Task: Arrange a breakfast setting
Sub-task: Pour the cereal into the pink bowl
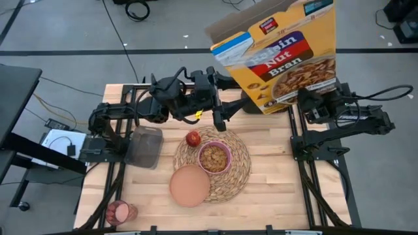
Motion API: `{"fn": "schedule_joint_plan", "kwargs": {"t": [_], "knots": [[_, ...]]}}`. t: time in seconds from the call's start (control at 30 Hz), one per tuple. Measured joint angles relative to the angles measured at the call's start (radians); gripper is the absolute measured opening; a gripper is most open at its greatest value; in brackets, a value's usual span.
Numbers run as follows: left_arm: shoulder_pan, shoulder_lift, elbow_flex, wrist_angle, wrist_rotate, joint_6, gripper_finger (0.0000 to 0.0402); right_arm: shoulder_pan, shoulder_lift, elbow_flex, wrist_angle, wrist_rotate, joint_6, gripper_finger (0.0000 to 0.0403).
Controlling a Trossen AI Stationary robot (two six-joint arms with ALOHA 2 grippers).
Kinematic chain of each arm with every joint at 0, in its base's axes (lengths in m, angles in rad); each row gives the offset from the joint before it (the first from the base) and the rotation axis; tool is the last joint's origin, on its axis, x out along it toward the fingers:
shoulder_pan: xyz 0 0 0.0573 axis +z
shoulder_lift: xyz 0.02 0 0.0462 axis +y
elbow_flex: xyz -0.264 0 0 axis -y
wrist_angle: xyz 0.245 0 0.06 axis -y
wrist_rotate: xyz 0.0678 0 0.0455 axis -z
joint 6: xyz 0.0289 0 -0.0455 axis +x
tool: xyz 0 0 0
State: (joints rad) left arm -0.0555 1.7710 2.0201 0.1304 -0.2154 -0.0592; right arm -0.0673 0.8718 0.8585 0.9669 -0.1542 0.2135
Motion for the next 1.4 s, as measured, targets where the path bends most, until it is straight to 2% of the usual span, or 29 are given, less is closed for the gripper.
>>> {"fn": "schedule_joint_plan", "kwargs": {"t": [0.13,0.3,0.47,0.6,0.7,0.93,1.03,1.23,1.33,1.4], "knots": [[0.011,0.0,0.0,0.01,0.067,-0.016,0.0314,-0.015,0.016,0.002,-0.008,0.014,-0.014,0.0205],[0.018,0.0,0.0,0.008,0.083,-0.066,0.0314,-0.055,0.02,-0.004,-0.012,0.003,0.001,0.0205],[0.04,0.0,0.0,0.016,0.048,-0.075,0.0314,-0.067,0.027,-0.002,-0.004,0.018,0.007,0.0205],[0.06,0.0,0.0,0.055,0.028,-0.086,0.0306,-0.067,0.043,-0.002,-0.002,0.034,-0.05,0.0205],[0.067,0.0,0.0,0.073,0.029,-0.077,0.0275,-0.066,0.056,-0.002,-0.002,0.047,-0.075,0.0215],[0.074,-0.007,0.0,0.066,0.03,-0.017,0.0161,-0.066,0.073,0.0,-0.008,0.09,-0.086,0.0278],[0.089,-0.04,-0.001,0.005,0.033,0.0,0.0136,-0.066,0.061,0.0,-0.079,0.087,-0.086,0.0306],[0.139,-0.156,-0.001,-0.212,0.05,0.02,0.0129,-0.066,-0.004,0.0,-0.33,0.083,-0.086,0.0368],[0.17,-0.23,-0.001,-0.392,0.044,0.042,0.0128,-0.065,-0.044,0.0,-0.471,0.072,-0.086,0.0392],[0.189,-0.281,0.001,-0.537,-0.003,0.04,0.0128,-0.056,-0.072,0.0,-0.563,0.071,-0.085,0.0397]]}}
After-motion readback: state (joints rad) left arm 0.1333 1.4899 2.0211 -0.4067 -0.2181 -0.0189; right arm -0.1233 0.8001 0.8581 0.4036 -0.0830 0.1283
